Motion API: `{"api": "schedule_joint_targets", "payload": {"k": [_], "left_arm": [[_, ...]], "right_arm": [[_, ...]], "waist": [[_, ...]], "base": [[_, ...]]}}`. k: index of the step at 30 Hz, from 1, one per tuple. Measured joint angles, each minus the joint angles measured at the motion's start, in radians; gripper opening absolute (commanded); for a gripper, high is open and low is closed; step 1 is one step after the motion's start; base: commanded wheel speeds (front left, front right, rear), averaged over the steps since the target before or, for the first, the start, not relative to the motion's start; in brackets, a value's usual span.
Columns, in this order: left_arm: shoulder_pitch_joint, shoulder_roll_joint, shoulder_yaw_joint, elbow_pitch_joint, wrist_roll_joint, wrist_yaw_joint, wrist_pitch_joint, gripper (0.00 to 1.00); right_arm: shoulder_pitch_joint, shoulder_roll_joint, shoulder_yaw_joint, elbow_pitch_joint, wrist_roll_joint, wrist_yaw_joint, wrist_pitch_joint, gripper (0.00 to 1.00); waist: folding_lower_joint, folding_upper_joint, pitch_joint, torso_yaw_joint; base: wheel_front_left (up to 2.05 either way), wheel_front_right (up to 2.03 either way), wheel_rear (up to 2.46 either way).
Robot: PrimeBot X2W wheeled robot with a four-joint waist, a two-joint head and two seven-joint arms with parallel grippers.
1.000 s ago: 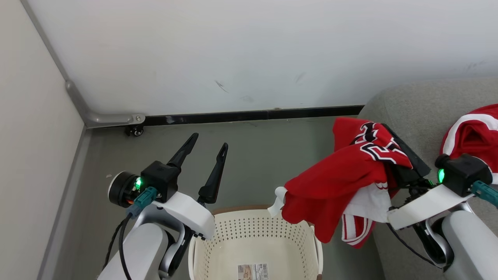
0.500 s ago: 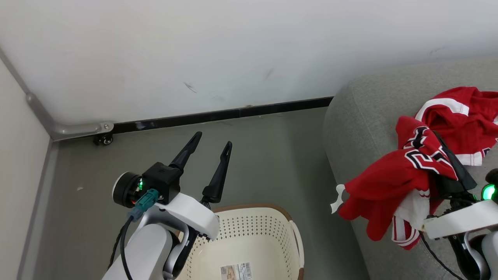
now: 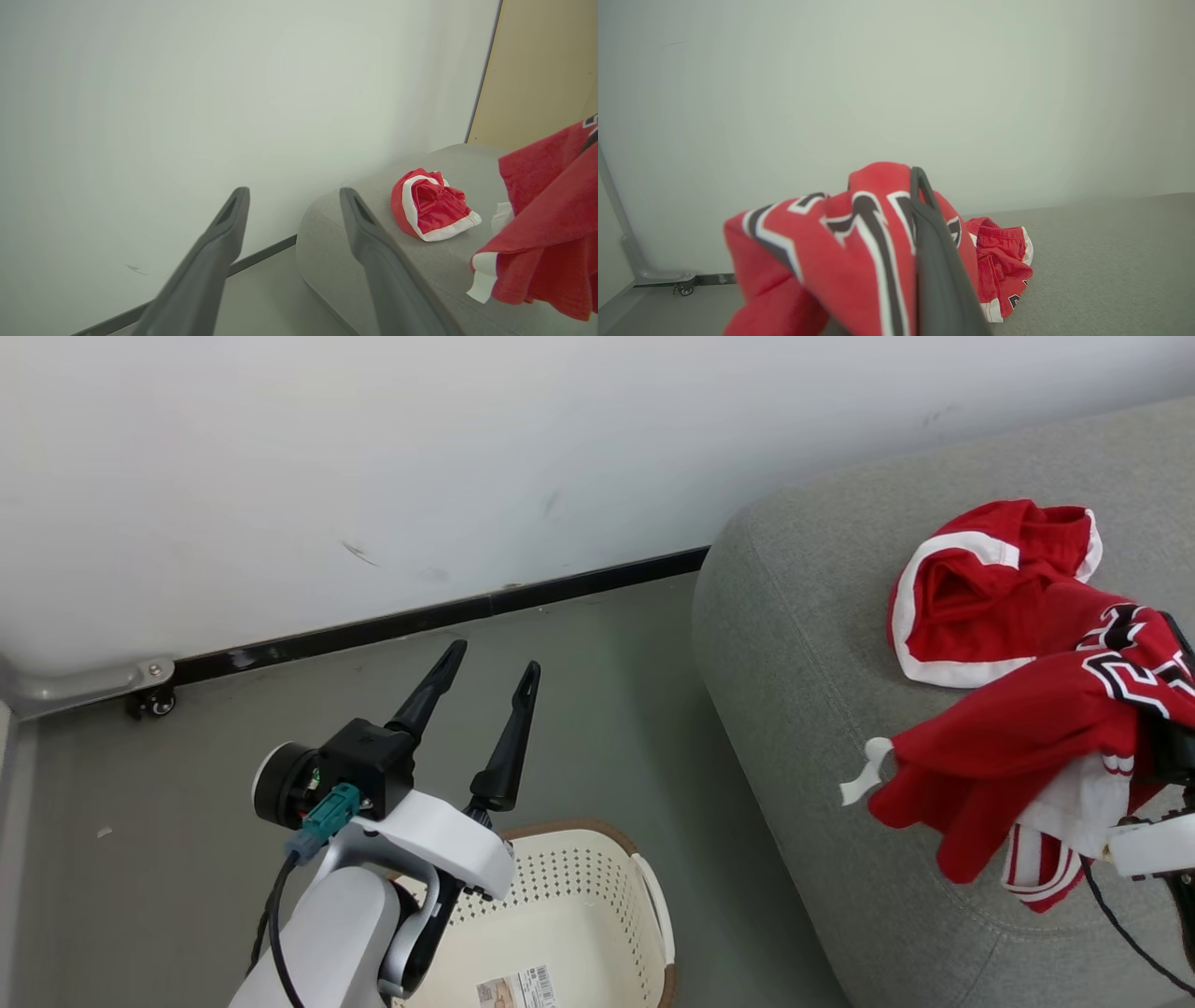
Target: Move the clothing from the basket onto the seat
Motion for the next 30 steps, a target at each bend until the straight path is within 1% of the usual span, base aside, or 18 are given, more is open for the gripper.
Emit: {"api": "schedule_joint_targets", "payload": {"k": [5, 12, 15, 21, 27, 30], "left_arm": [[0.002, 0.015, 0.023, -0.027, 0.000, 0.011, -0.001, 1.00], [0.002, 0.057, 0.064, -0.084, 0.018, 0.044, -0.006, 1.00], [0.002, 0.077, 0.082, -0.118, 0.032, 0.061, -0.006, 1.00], [0.002, 0.119, 0.127, -0.215, 0.069, 0.097, -0.008, 1.00], [0.018, 0.156, 0.159, -0.283, 0.091, 0.133, -0.009, 1.00], [0.038, 0.167, 0.170, -0.297, 0.091, 0.138, -0.009, 1.00]], "right_arm": [[-0.046, -0.030, -0.013, -0.004, 0.034, 0.000, 0.055, 0.00], [-0.161, -0.063, -0.020, -0.006, 0.078, 0.000, 0.125, 0.00], [-0.210, -0.074, -0.025, 0.020, 0.103, 0.000, 0.151, 0.00], [-0.316, -0.103, -0.040, 0.090, 0.110, 0.000, 0.200, 0.00], [-0.404, -0.133, -0.062, 0.172, 0.109, 0.000, 0.225, 0.00], [-0.428, -0.144, -0.078, 0.202, 0.108, 0.000, 0.226, 0.00]], "waist": [[0.0000, 0.0000, 0.016, -0.039], [0.0000, 0.0000, 0.051, -0.083], [0.0000, 0.0000, 0.068, -0.097], [0.0000, 0.0000, 0.108, -0.114], [0.0000, 0.0000, 0.145, -0.112], [0.0000, 0.0000, 0.157, -0.107]], "base": [[0.00, 0.00, 0.00], [0.00, 0.00, 0.00], [0.00, 0.00, 0.00], [0.00, 0.00, 0.00], [0.00, 0.00, 0.00], [0.00, 0.00, 0.00]]}}
